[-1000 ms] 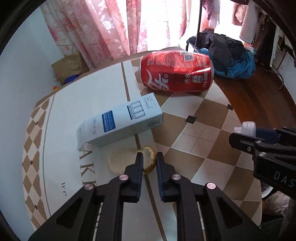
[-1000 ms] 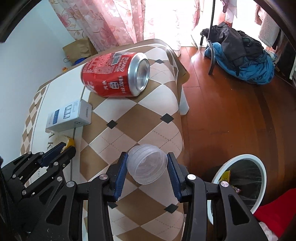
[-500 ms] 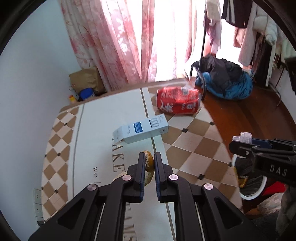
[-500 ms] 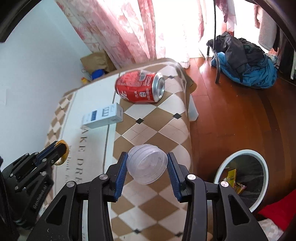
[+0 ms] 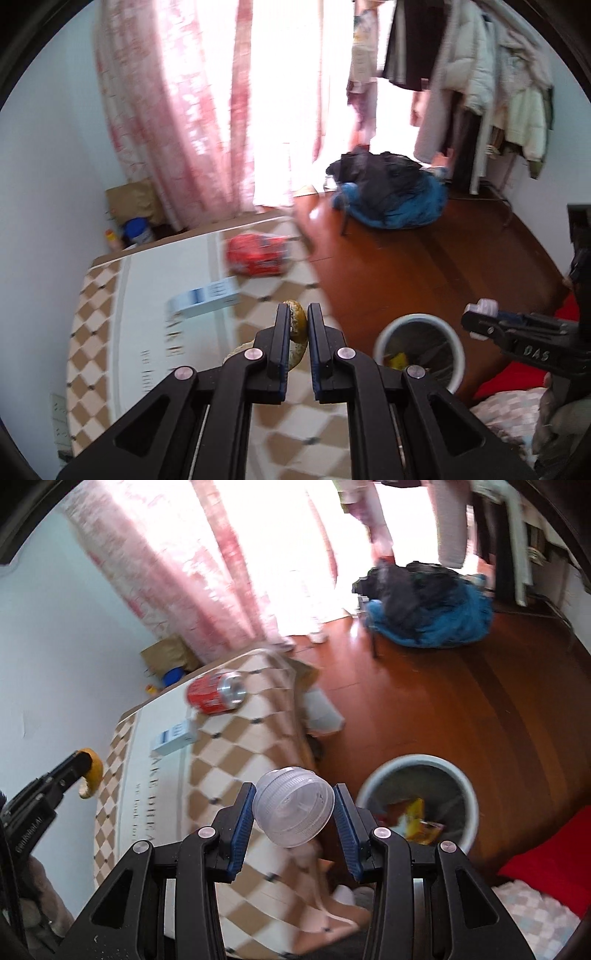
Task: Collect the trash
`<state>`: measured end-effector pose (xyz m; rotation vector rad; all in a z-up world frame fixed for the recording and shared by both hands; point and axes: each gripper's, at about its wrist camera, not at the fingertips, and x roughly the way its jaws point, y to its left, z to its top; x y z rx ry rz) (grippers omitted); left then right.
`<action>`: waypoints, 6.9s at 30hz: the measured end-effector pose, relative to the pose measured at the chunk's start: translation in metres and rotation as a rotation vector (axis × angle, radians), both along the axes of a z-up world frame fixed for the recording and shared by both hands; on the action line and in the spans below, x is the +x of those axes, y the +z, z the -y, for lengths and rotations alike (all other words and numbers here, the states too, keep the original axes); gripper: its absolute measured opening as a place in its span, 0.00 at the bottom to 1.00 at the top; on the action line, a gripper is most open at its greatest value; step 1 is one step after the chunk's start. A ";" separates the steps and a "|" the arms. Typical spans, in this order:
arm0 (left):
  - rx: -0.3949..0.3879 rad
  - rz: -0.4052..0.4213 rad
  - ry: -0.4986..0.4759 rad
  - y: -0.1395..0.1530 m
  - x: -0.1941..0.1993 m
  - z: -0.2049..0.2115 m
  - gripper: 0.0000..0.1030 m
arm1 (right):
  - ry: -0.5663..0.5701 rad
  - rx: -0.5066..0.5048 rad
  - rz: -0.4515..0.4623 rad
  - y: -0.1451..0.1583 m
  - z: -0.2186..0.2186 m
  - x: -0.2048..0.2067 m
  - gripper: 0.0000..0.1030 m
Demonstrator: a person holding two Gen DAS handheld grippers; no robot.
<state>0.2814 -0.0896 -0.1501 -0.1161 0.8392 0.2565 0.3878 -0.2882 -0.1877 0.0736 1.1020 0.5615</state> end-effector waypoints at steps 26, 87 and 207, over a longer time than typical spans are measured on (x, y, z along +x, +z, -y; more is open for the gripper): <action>-0.463 -0.481 -0.190 -0.192 0.197 0.157 0.28 | -0.234 -0.040 -0.354 -0.200 0.178 0.121 0.44; 0.220 -0.437 0.460 -0.159 0.004 -0.233 0.95 | 0.698 -0.635 0.011 -0.084 -0.357 0.115 1.00; -0.197 -0.365 -0.143 -0.023 0.046 0.149 0.89 | -0.190 -0.149 -0.181 -0.001 0.176 -0.021 1.00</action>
